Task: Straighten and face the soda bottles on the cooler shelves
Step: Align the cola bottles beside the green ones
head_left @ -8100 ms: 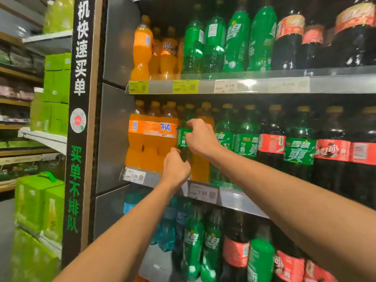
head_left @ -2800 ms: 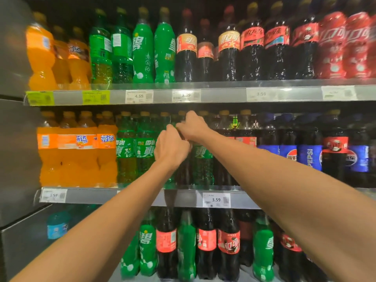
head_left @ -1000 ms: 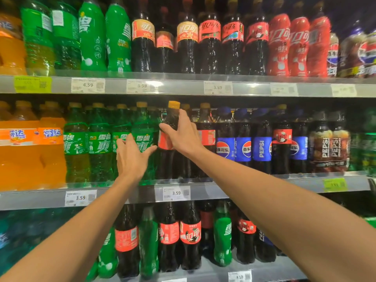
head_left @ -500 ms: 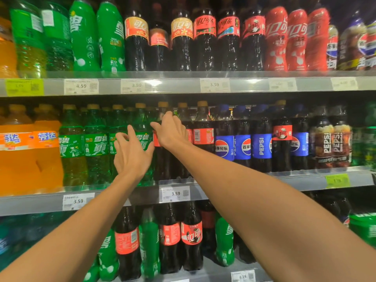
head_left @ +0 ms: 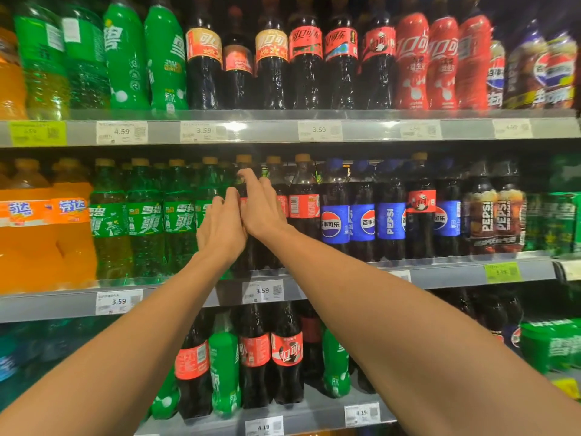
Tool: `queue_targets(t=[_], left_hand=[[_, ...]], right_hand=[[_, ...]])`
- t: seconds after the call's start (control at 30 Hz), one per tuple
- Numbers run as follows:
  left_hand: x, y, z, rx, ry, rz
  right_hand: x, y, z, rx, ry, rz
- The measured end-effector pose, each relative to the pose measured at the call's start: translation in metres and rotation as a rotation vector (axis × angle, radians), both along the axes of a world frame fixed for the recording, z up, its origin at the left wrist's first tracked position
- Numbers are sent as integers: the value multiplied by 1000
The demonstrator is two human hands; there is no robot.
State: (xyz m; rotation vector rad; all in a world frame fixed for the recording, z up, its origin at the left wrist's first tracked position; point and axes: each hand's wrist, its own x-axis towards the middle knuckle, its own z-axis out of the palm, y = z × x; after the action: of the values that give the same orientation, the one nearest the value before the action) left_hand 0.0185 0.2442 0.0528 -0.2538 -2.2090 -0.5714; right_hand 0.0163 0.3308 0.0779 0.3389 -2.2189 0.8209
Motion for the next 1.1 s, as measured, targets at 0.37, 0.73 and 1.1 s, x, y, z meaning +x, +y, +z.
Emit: queue_targets(t=[0.37, 0.73, 1.1], left_hand=[[4, -7, 4, 208, -200, -214], [21, -12, -7, 259, -416, -344], [46, 8, -25, 80, -524, -234]], right_hand=[[-13, 10, 6, 142, -30, -12], [-4, 23, -8, 351, -89, -9], [39, 86, -12, 373, -179, 14]])
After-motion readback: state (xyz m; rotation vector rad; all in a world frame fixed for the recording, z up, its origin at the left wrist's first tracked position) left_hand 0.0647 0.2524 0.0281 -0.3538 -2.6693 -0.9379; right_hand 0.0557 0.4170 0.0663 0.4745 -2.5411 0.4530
